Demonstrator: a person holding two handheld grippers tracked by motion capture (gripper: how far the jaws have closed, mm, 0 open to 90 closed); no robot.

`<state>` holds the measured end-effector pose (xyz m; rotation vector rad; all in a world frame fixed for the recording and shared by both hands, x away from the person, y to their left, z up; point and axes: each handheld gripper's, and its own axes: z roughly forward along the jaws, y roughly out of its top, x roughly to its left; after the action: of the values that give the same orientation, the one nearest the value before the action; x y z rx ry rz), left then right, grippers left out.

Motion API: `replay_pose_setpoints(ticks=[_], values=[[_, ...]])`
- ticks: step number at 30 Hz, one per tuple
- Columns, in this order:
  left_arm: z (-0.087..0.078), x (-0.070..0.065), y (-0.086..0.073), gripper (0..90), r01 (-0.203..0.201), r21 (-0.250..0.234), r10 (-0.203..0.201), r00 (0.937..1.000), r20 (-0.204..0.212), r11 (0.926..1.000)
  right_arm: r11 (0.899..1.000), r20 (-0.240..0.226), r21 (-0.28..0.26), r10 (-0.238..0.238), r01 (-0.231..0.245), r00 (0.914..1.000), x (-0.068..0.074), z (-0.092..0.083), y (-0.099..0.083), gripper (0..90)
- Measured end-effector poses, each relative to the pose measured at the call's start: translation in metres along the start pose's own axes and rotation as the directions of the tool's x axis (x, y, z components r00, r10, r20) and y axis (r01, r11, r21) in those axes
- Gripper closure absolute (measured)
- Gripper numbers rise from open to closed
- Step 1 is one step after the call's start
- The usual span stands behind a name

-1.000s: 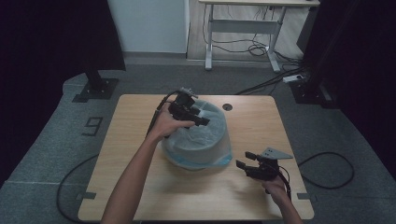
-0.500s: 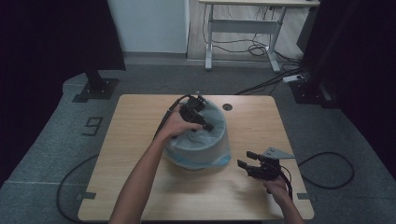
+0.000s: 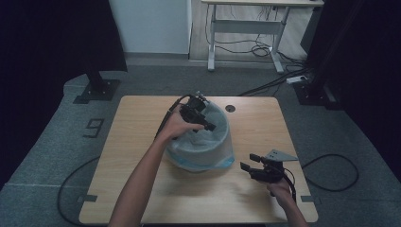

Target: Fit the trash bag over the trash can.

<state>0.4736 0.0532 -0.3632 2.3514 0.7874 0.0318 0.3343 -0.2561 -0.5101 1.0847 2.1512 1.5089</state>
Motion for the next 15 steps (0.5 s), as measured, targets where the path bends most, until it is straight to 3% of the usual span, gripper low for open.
replay_pose_setpoints(ticks=[4, 8, 15], values=[[-0.019, -0.002, -0.005, 31.7, -0.007, -0.03, 0.007, 0.9999, 0.007, 0.9995, 1.0, 0.001, -0.001, 0.001, -0.001, 1.0, 0.0, 0.0, 0.0, 35.6], [-0.029, -0.004, -0.015, 32.0, -0.019, -0.024, 0.019, 0.9998, -0.003, 0.9995, 1.0, -0.001, 0.0, -0.001, 0.001, 1.0, 0.001, 0.001, 0.0, 35.6], [-0.021, 0.0, -0.026, 35.5, -0.014, 0.062, 0.015, 0.9996, -0.025, 0.998, 1.0, -0.004, 0.003, -0.006, 0.007, 1.0, 0.004, 0.003, 0.001, 35.6]])
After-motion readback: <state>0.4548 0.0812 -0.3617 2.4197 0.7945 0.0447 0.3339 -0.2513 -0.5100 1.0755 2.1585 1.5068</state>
